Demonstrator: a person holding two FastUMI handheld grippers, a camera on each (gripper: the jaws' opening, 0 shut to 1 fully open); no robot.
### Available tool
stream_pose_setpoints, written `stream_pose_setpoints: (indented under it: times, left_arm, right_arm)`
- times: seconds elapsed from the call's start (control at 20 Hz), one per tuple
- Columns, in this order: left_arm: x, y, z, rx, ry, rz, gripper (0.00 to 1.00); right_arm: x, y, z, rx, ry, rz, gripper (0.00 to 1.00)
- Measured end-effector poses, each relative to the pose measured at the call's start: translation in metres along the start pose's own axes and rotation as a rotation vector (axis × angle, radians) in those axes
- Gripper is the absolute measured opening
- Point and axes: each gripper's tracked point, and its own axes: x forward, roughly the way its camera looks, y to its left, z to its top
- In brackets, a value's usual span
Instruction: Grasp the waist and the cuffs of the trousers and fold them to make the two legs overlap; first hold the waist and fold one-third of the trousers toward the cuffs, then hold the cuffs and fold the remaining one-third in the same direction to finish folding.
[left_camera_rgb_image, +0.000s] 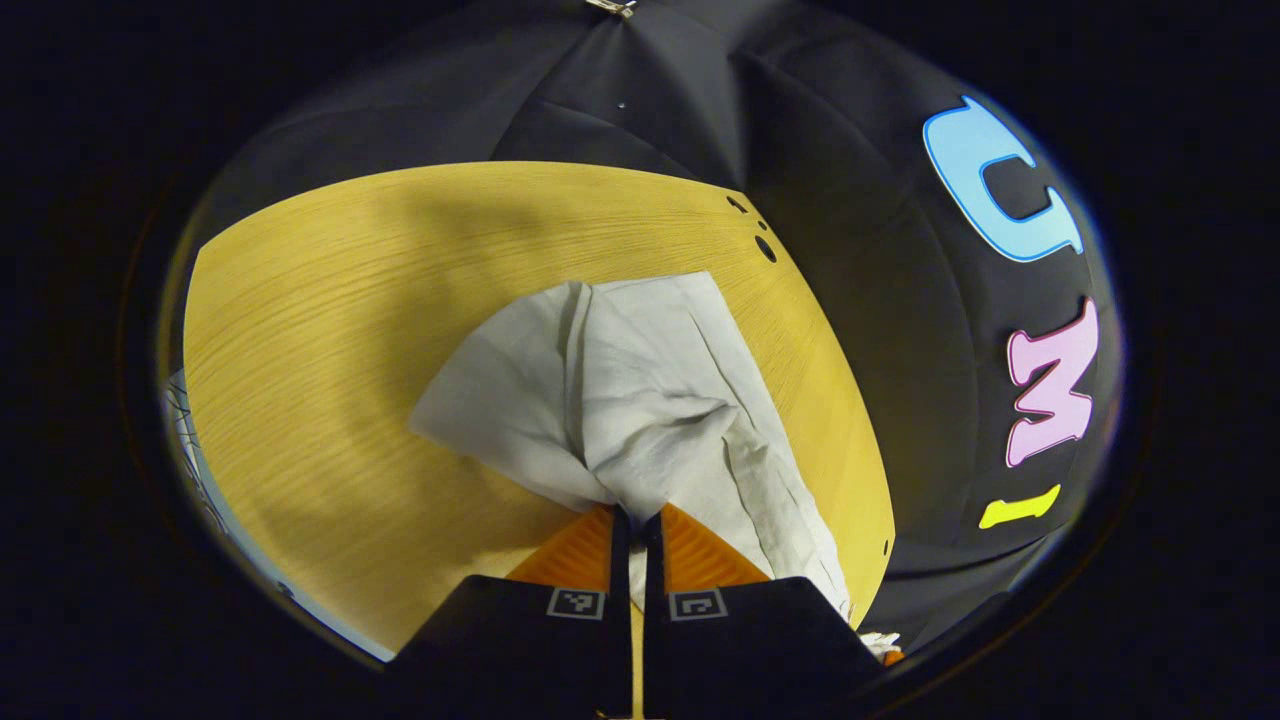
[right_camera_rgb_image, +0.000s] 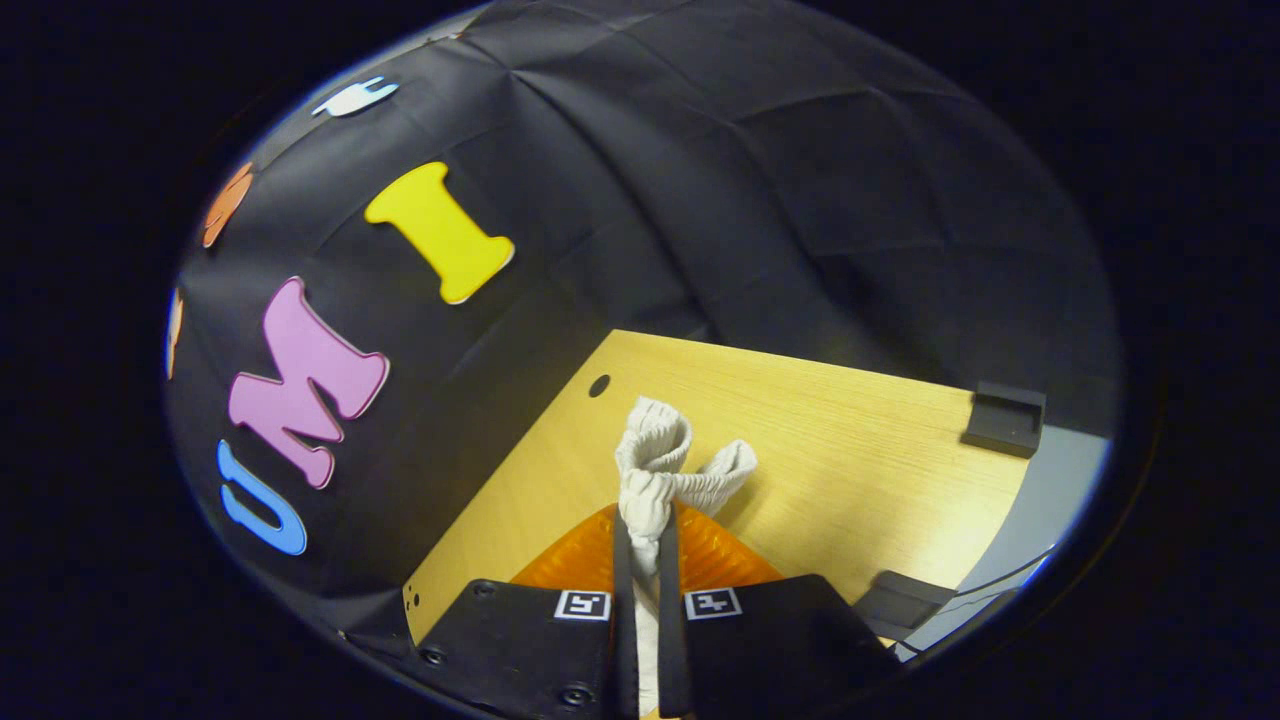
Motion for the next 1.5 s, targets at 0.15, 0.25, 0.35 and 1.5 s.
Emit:
stream_pose_setpoints:
  times: [0.15,0.25,0.35,1.5]
  left_arm:
    - [-0.002,0.002,-0.005,0.042,-0.003,0.003,0.1]
    - [-0.002,0.002,-0.005,0.062,-0.003,0.007,0.1]
    - [-0.001,0.001,-0.005,0.065,-0.001,0.003,0.1]
    - [-0.003,0.001,-0.003,-0.019,-0.005,-0.037,0.1]
  right_arm:
    - [0.004,0.005,-0.008,0.021,0.005,0.095,0.12]
    - [0.01,0.005,-0.014,0.047,0.019,0.161,0.12]
    - [0.013,0.005,-0.023,0.011,0.065,0.217,0.12]
    - [0.01,0.006,-0.008,-0.475,0.701,0.356,0.19]
